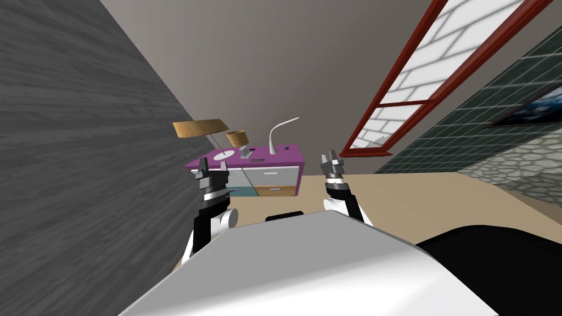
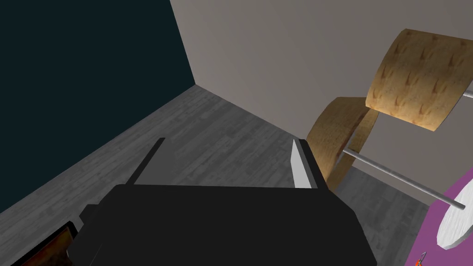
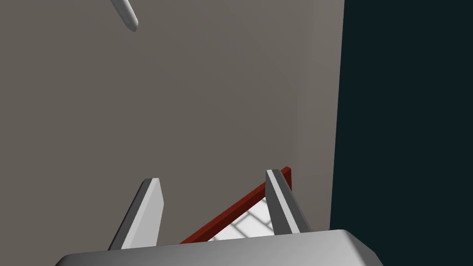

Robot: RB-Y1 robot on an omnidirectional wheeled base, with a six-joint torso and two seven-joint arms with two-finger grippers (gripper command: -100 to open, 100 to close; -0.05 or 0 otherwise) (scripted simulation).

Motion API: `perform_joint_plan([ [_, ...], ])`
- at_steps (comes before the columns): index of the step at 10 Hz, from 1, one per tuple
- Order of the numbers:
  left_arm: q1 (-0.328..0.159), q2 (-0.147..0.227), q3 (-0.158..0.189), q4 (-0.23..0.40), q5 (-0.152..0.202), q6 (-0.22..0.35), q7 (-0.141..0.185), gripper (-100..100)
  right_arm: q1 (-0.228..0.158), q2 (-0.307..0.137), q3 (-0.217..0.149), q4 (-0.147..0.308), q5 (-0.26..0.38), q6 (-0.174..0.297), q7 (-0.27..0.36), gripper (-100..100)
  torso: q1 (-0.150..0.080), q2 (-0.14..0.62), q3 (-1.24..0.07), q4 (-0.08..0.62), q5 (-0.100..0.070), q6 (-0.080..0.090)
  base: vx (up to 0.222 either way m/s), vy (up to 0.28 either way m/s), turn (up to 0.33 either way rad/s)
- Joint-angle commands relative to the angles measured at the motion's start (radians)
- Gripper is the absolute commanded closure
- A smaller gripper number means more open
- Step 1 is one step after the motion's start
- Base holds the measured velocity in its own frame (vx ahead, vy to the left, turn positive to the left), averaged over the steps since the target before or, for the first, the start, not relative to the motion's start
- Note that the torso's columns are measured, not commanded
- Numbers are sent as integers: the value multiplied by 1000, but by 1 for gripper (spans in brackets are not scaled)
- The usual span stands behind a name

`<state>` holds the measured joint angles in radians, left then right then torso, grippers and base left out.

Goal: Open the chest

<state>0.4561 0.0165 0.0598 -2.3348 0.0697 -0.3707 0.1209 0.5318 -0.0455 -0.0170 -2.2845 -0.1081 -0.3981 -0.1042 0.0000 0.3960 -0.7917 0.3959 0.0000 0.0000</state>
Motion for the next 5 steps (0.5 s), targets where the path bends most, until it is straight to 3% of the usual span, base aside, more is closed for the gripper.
perform_joint_plan([
  [1, 0, 0, 0, 0, 0, 0, 0, 0, 0, 0, 0, 0, 0, 0, 0, 0, 0, 74, -147, 74, 0, 0, 0, 0, 0],
  [3, 0, 0, 0, 0, 0, 0, 0, 0, 0, 0, 0, 0, 0, 0, 0, 0, 0, 222, -443, 221, 0, 0, 0, 0, 0],
  [4, -4, 35, -3, 20, -1, -4, -2, -100, 0, 0, 0, 0, 0, 0, 0, 0, 0, 295, -590, 295, 0, 0, 18, 1, -18],
  [5, -7, 50, -4, 33, -2, -7, -3, -100, 0, 0, 0, 0, 0, 0, 0, 0, 0, 329, -660, 328, 0, 0, 21, -1, -28],
])
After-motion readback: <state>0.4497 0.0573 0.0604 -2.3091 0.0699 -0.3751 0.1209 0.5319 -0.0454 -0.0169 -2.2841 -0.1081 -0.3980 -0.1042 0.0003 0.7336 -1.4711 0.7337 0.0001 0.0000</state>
